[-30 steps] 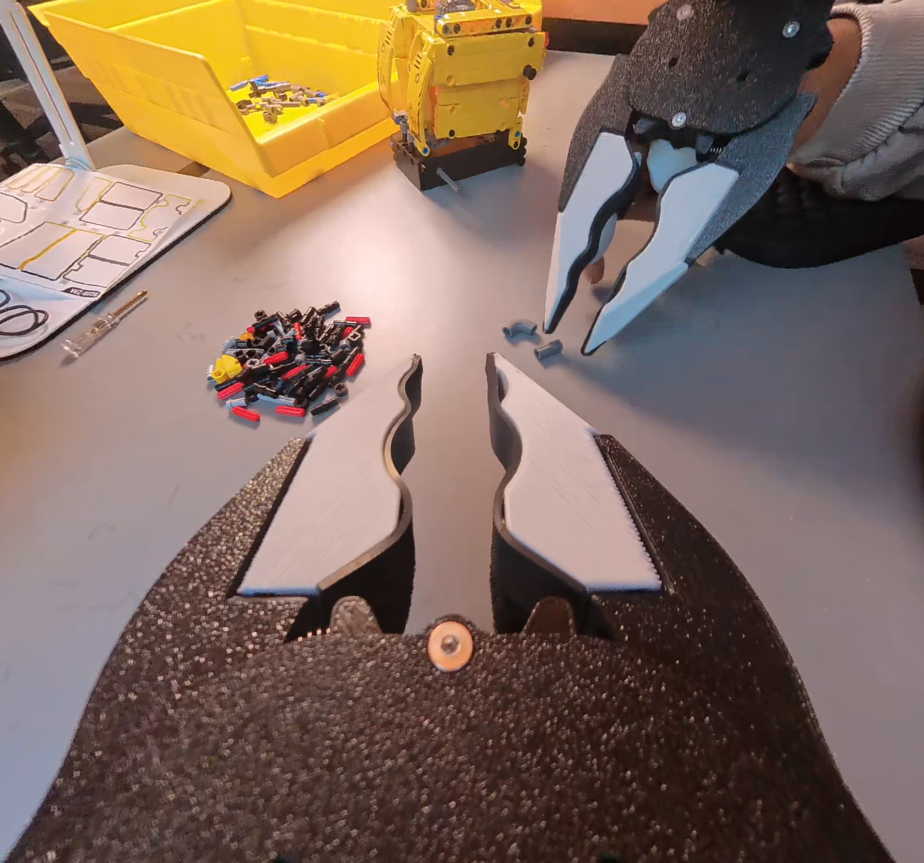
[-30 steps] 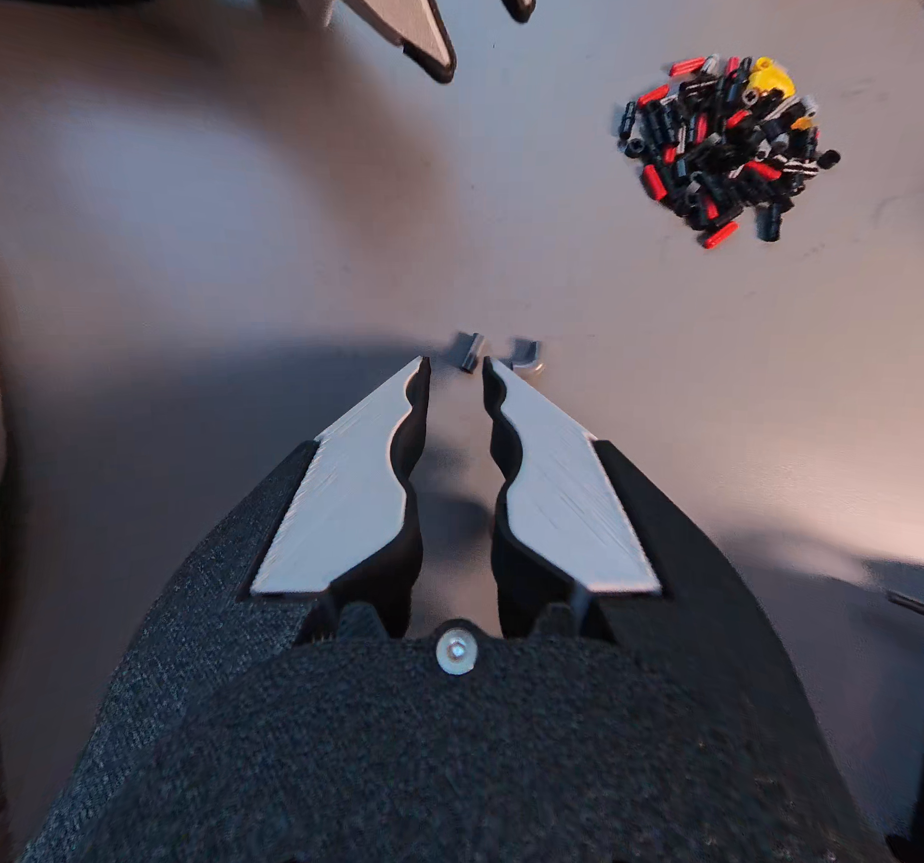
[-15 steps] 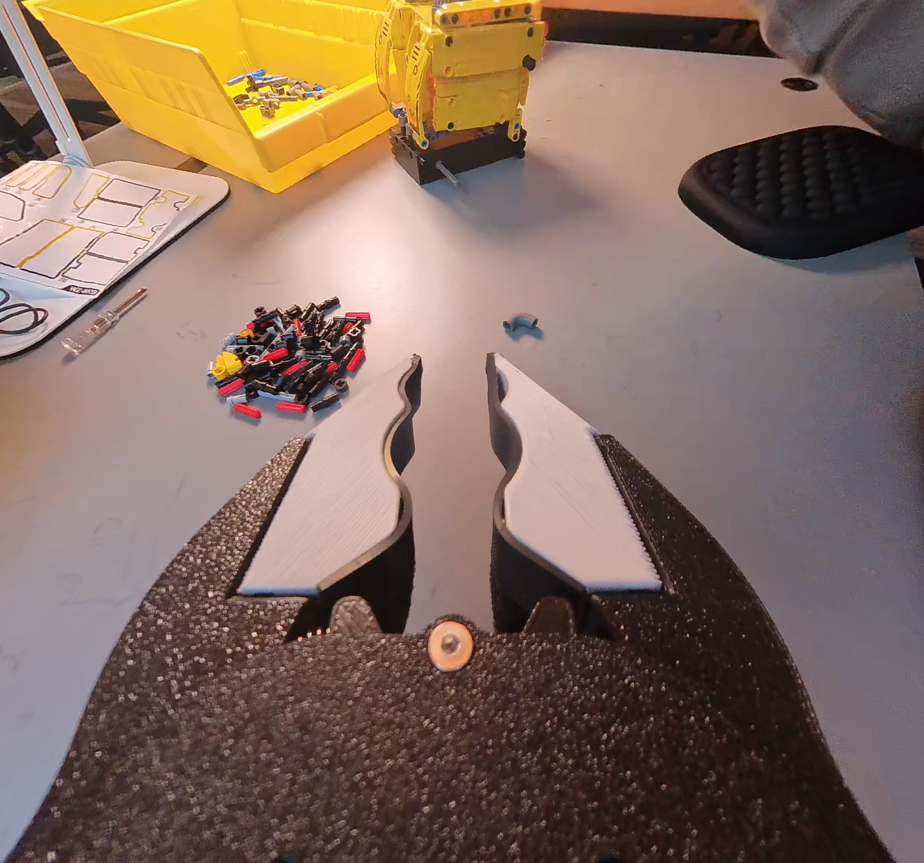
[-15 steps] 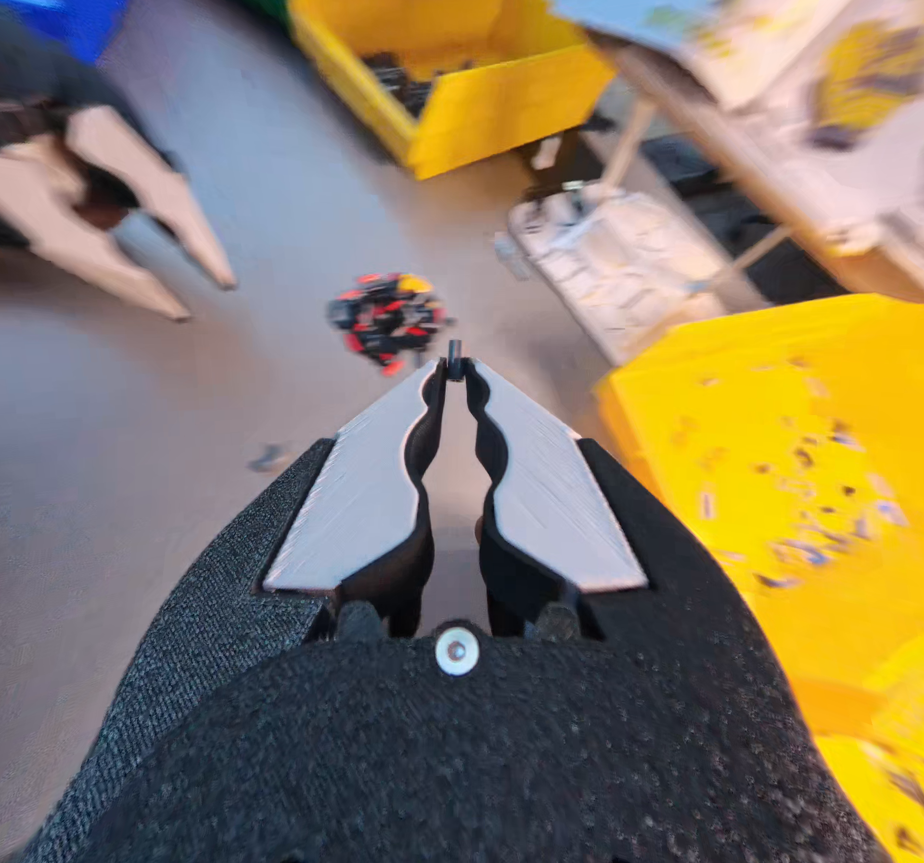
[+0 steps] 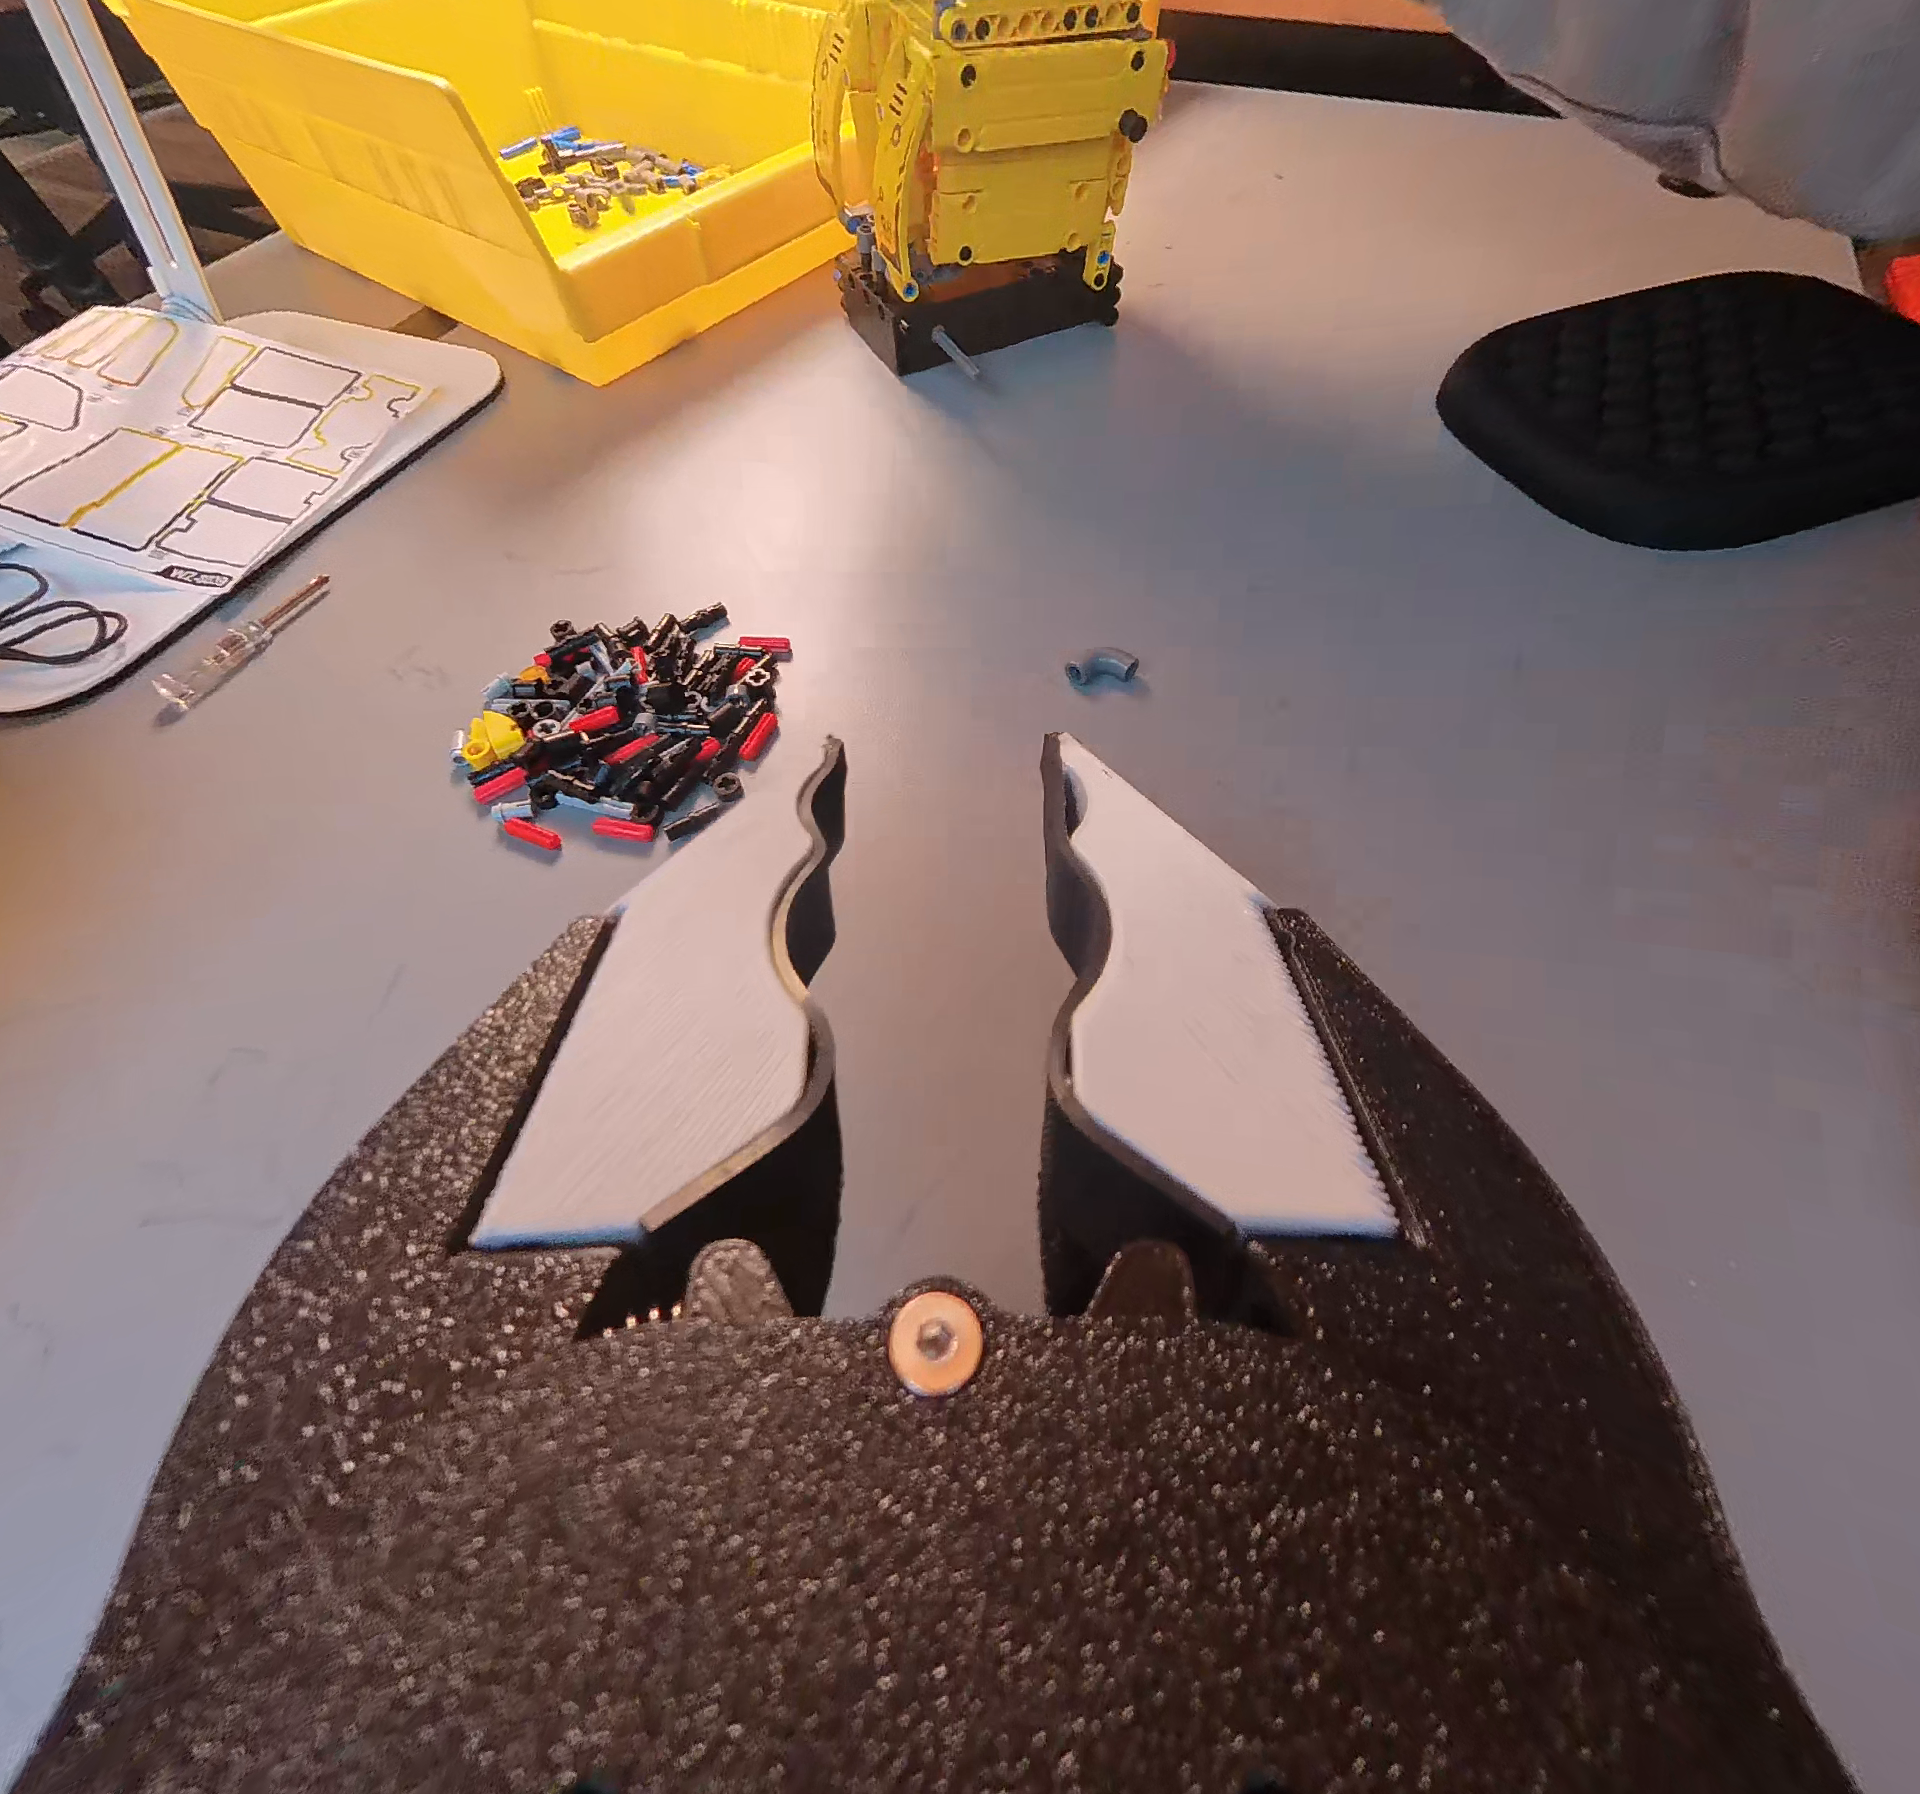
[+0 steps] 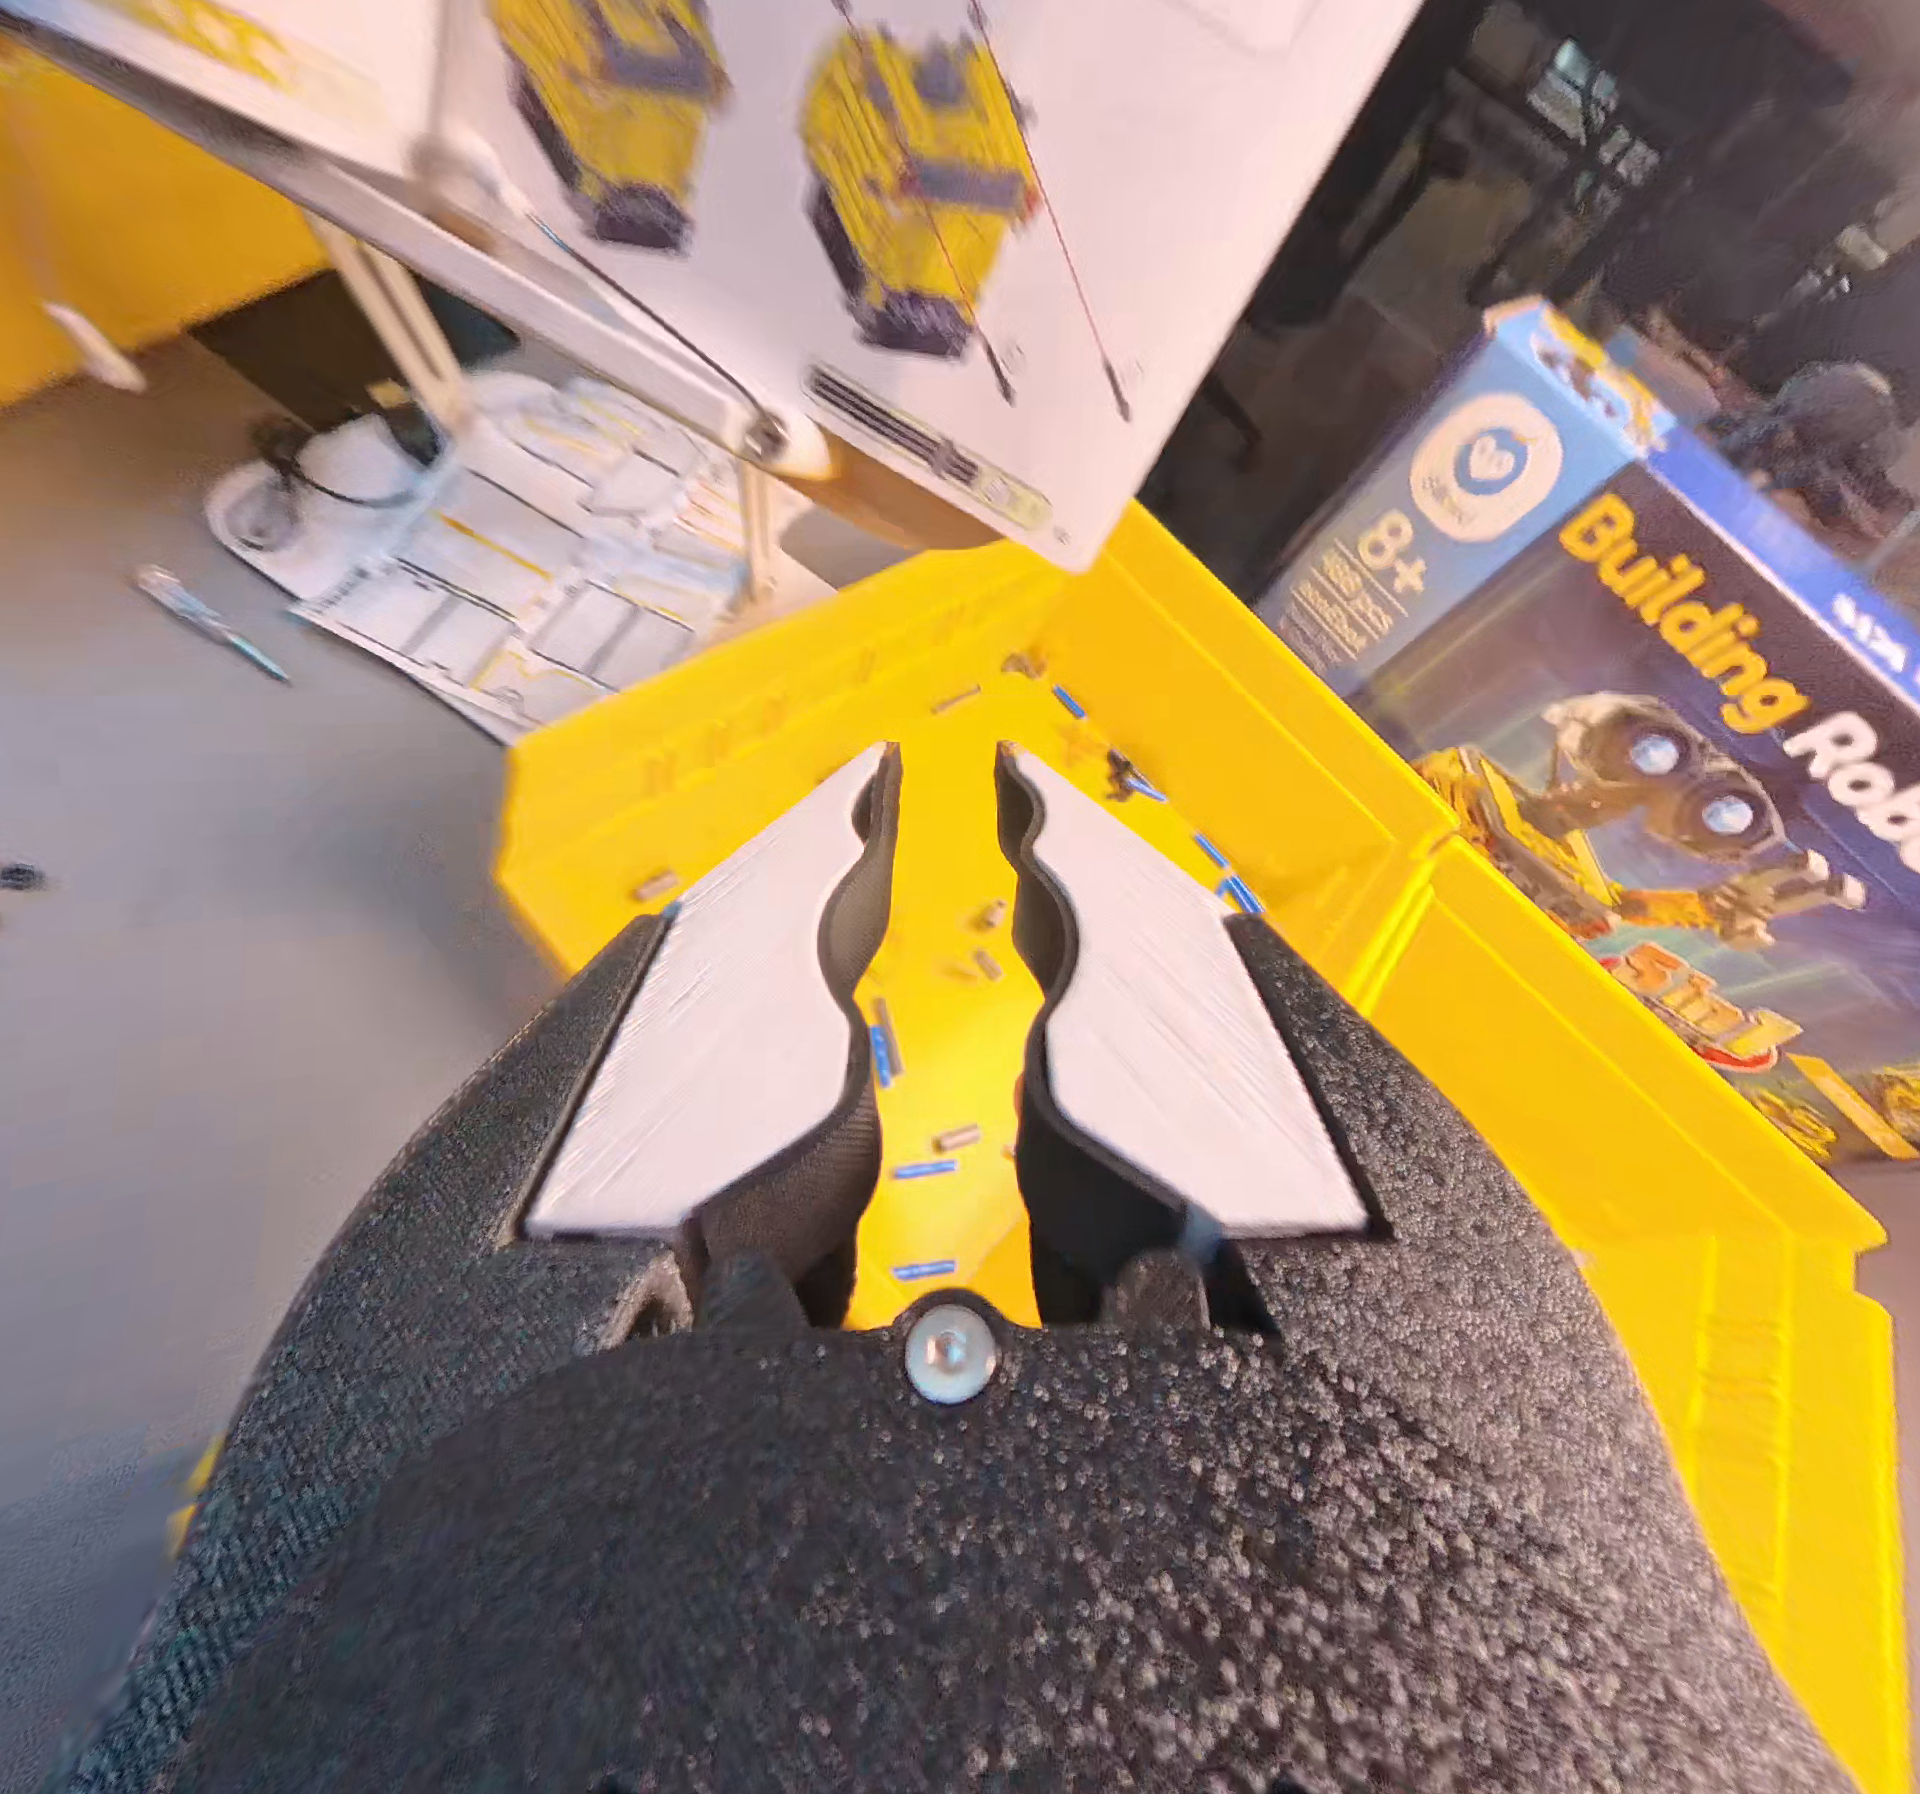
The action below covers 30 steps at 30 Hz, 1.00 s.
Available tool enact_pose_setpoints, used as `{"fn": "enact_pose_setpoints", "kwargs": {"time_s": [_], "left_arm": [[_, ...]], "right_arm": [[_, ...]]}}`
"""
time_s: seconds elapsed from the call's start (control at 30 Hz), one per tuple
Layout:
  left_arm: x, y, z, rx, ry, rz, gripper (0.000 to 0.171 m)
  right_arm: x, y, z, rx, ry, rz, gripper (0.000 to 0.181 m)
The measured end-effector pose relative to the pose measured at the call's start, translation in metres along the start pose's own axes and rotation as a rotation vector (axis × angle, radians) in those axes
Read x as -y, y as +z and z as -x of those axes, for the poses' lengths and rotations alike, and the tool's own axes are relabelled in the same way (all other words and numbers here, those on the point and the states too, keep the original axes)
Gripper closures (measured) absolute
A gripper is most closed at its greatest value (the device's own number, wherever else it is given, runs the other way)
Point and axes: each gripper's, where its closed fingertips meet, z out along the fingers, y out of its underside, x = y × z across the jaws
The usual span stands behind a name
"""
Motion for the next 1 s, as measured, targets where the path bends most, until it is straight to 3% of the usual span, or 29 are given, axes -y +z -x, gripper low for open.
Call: {"fn": "enact_pose_setpoints", "kwargs": {"time_s": [0.07, 0.13, 0.23, 0.33, 0.47, 0.7, 0.83, 1.0], "left_arm": [[0.0, -0.001, 0.003, 0.01, -0.011, -0.003, 0.133], [0.0, -0.001, 0.005, 0.015, -0.018, -0.003, 0.132], [0.001, -0.002, 0.004, 0.016, -0.009, -0.001, 0.133], [0.0, -0.001, 0.001, 0.008, 0.004, 0.005, 0.134], [-0.002, 0.003, -0.003, -0.005, 0.009, 0.017, 0.135], [-0.002, 0.005, -0.009, -0.029, 0.029, 0.025, 0.14], [-0.002, 0.006, -0.014, -0.051, 0.021, 0.026, 0.14], [0.008, 0.007, -0.035, -0.202, -0.132, -0.014, 0.14]], "right_arm": [[0.027, -0.027, 0.045, 0.115, -0.012, -0.095, 0.164], [0.029, -0.055, 0.118, 0.337, -0.033, -0.096, 0.162], [-0.027, -0.084, 0.22, 0.593, -0.14, 0.073, 0.153], [-0.094, -0.1, 0.282, 0.714, -0.198, 0.224, 0.151], [-0.131, -0.104, 0.309, 0.721, -0.176, 0.281, 0.151], [-0.134, -0.102, 0.323, 0.72, -0.203, 0.278, 0.156], [-0.131, -0.101, 0.325, 0.711, -0.235, 0.252, 0.173], [-0.084, -0.116, 0.34, 0.735, -0.307, -0.072, 0.174]]}}
